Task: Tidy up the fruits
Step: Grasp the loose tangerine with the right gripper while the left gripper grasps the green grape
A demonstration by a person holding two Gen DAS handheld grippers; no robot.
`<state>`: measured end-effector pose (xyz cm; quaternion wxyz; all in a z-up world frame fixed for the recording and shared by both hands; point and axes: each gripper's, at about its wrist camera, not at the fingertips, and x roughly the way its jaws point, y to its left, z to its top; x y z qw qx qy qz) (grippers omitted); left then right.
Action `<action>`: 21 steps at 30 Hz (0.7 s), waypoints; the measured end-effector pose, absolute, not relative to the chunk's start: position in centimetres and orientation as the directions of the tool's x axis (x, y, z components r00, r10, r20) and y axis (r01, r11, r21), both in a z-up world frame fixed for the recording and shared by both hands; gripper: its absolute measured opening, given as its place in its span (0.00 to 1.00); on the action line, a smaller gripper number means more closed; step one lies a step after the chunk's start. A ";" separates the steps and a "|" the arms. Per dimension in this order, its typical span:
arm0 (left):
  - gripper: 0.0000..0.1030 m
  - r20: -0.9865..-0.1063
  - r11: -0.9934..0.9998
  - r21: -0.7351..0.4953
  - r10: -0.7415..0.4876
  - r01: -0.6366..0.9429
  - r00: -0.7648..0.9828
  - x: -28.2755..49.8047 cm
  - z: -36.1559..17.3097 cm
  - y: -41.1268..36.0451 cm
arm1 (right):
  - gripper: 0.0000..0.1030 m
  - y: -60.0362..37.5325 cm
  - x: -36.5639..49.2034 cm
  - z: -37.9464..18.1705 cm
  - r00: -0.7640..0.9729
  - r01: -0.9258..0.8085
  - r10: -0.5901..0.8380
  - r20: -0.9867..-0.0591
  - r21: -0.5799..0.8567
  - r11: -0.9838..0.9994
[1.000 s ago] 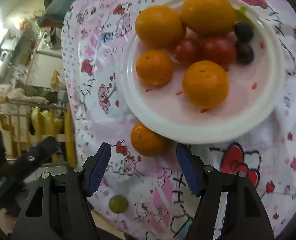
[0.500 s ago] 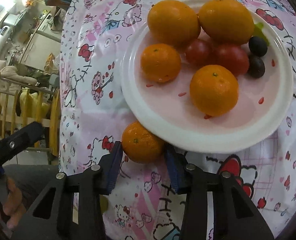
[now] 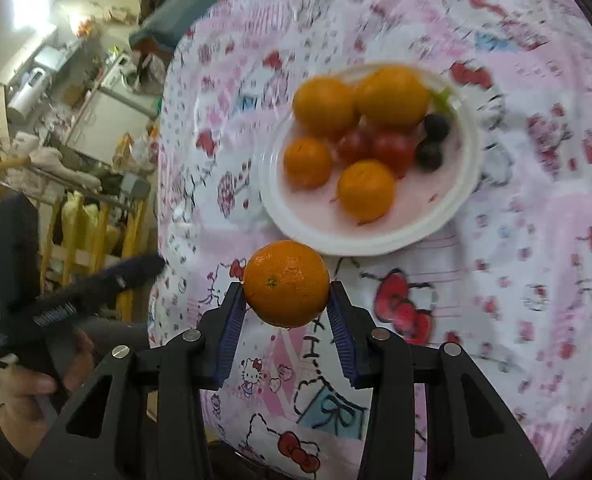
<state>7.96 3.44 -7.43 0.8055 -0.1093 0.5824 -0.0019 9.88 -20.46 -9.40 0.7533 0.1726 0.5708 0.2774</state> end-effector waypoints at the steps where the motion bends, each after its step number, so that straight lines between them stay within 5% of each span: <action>1: 0.80 -0.942 0.979 -0.171 -0.129 -0.114 0.310 7.6 -7.6 3.1 | 0.42 -21.1 9.8 -8.9 0.216 -0.219 0.615 -0.759 0.576 0.788; 8: 0.80 -0.963 0.986 -0.135 -0.108 -0.094 0.247 5.3 -8.9 2.0 | 0.42 -24.9 10.4 -6.9 0.318 -0.171 0.604 -0.731 0.583 0.795; 16: 0.61 -0.978 0.974 -0.167 -0.144 -0.155 0.148 4.3 -10.5 2.5 | 0.42 -26.4 10.8 -6.2 0.355 -0.144 0.628 -0.692 0.623 0.769; 21: 0.61 -0.982 0.967 -0.169 -0.150 -0.189 0.111 3.8 -11.4 2.6 | 0.42 -26.6 10.8 -5.9 0.361 -0.146 0.635 -0.683 0.631 0.762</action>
